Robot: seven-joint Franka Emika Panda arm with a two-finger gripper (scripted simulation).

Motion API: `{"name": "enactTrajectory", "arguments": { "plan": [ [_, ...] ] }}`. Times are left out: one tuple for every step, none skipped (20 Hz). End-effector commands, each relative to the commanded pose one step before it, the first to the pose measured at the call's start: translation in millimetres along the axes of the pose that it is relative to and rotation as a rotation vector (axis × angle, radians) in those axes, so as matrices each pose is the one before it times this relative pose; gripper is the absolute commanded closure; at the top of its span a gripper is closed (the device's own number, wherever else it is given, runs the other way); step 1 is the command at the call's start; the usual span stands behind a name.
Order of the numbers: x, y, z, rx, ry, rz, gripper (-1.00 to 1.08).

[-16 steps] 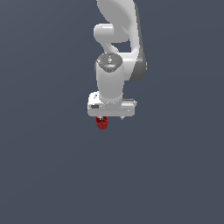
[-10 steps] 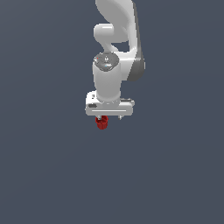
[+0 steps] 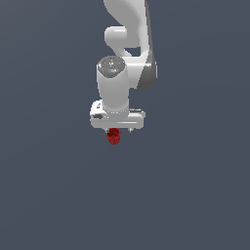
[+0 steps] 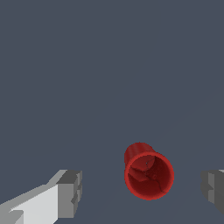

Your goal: Pick up the object and move it to a goal position.

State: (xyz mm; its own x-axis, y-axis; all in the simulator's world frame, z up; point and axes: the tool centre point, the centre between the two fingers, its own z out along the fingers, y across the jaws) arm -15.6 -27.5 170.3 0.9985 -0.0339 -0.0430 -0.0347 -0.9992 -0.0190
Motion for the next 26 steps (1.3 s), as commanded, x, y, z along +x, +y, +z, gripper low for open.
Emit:
{"name": "enactTrajectory", "arguments": {
  "plan": [
    [-0.26,0.31,0.39,0.00015,0.00000,0.00361,-0.92],
    [-0.26,0.25,0.51,0.00003,0.00025,0.00463,-0.92],
    [-0.33,0.26,0.68,0.00002,0.00033,0.00601,-0.92],
    [-0.41,0.32,0.85,0.00002,0.00042,0.00749,-0.92],
    [-0.49,0.37,1.02,0.00001,0.00050,0.00894,-0.92],
    [-0.57,0.42,1.19,0.00000,0.00059,0.01034,-0.92],
    [-0.65,0.47,1.34,0.00000,0.00067,0.01170,-0.92],
    [-0.73,0.57,1.49,0.00001,0.00075,0.01315,-0.92],
    [-0.81,0.68,1.64,0.00002,0.00083,0.01472,-0.92],
    [-0.89,0.78,1.79,0.00002,0.00091,0.01612,-0.92],
    [-0.97,0.86,1.93,0.00002,0.00100,0.01751,-0.92],
    [-1.05,0.94,2.08,0.00001,0.00109,0.01897,-0.92],
    [-1.13,1.04,2.23,0.00000,0.00118,0.02043,-0.92],
    [-1.20,1.17,2.37,0.00000,0.00128,0.02195,-0.92],
    [-1.28,1.28,2.52,-0.00001,0.00138,0.02347,-0.92],
    [-1.36,1.42,2.66,-0.00002,0.00148,0.02502,-0.92],
    [-1.43,1.56,2.79,-0.00003,0.00159,0.02657,-0.92],
    [-1.50,1.71,2.93,-0.00004,0.00171,0.02813,-0.92],
    [-1.56,1.88,3.05,-0.00005,0.00182,0.02966,-0.92],
    [-1.56,1.98,3.06,-0.00006,0.00188,0.03014,-0.92],
    [-1.53,2.05,3.03,-0.00007,0.00191,0.03017,-0.92],
    [-1.50,2.12,2.99,-0.00008,0.00195,0.03020,-0.92],
    [-1.47,2.20,2.95,-0.00008,0.00199,0.03023,-0.92],
    [-1.42,2.26,2.90,-0.00009,0.00201,0.03004,-0.92],
    [-1.32,2.22,2.73,-0.00009,0.00195,0.02871,-0.92],
    [-1.21,2.16,2.55,-0.00008,0.00188,0.02717,-0.92]
  ]
}}
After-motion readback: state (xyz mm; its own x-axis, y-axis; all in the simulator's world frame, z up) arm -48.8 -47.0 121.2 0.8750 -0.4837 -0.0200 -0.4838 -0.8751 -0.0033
